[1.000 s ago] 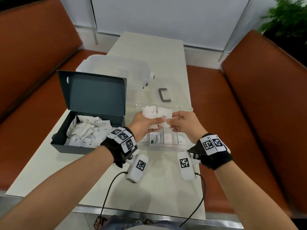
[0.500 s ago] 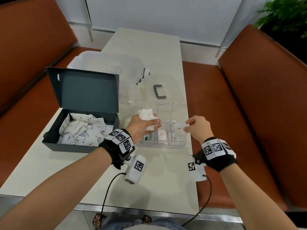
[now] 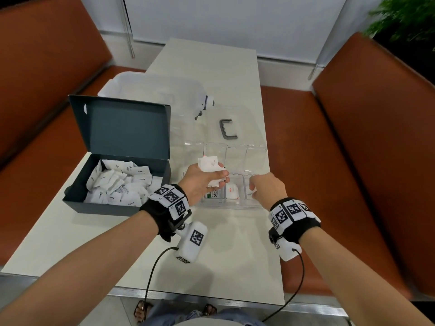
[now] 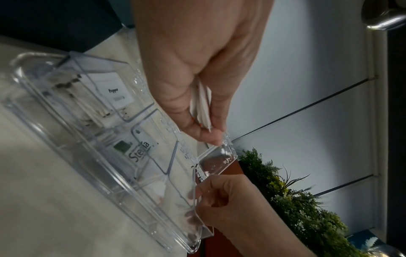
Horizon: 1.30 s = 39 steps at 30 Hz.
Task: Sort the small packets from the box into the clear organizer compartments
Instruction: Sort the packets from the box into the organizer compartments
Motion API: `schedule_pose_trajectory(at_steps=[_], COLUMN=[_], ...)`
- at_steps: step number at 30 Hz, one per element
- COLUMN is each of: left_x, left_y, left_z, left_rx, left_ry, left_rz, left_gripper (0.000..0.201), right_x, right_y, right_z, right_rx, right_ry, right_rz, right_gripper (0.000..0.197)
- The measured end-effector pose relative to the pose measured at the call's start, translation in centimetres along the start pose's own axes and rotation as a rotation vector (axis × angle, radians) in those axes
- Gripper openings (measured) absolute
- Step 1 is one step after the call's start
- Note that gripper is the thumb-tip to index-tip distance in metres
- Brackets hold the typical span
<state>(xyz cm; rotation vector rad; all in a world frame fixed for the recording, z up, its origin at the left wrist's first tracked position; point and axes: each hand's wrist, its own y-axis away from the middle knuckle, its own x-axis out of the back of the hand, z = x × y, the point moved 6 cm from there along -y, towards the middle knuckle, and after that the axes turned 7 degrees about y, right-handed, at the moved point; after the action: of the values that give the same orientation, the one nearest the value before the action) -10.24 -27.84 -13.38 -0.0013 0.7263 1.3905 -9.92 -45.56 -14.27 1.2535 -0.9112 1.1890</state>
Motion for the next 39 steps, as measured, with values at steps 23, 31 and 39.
schedule_pose_trajectory(at_steps=[23,31,39], left_x=[0.5,0.1,0.7], left_y=[0.5,0.5,0.8], left_z=[0.9,1.5,1.4], left_rx=[0.251,0.219,0.192], left_ry=[0.355,0.300,0.229], left_rz=[-0.027,-0.093,-0.121], left_gripper=[0.046,0.041,0.026], right_x=[6.5,7.6,6.9], right_y=[0.2,0.9,0.0], right_z=[0.7,-7.6,-6.2], right_rx=[0.042,0.189,0.068], right_ry=[-0.298,-0.652,-0.889], right_rz=[0.272,0.227,0.230], right_gripper=[0.012,0.040,0.023])
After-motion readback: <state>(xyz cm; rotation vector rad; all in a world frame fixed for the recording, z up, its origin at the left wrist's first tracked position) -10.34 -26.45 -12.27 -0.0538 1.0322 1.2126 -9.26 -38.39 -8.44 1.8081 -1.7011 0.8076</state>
